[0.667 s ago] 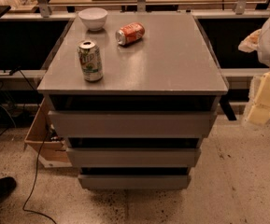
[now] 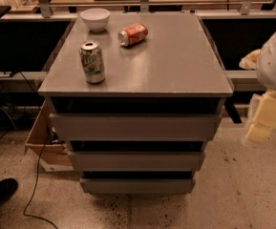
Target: Open bottom drawer
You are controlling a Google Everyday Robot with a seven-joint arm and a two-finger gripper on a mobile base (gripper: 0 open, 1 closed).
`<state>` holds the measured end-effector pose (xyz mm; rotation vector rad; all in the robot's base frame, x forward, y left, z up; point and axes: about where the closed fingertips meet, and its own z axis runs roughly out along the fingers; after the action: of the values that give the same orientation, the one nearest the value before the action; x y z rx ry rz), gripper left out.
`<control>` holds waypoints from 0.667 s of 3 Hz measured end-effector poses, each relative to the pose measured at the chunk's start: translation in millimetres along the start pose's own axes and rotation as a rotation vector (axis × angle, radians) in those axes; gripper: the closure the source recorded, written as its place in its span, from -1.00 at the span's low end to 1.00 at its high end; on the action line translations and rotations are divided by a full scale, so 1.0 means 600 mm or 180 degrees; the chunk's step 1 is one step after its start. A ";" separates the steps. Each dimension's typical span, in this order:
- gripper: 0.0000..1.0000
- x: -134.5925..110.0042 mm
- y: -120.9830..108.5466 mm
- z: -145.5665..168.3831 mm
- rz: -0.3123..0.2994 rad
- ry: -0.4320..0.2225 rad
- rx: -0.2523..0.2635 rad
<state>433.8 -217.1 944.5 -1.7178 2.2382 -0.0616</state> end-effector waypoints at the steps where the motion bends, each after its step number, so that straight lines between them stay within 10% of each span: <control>1: -1.00 0.031 0.057 0.136 0.0030 -0.0196 -0.0218; 2: -1.00 0.049 0.102 0.230 0.0041 -0.0321 -0.0395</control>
Offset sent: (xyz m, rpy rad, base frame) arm -0.0387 0.0170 -0.2264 0.1905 0.1466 0.0577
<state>407.9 -206.2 793.5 -1.7275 2.2206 0.1665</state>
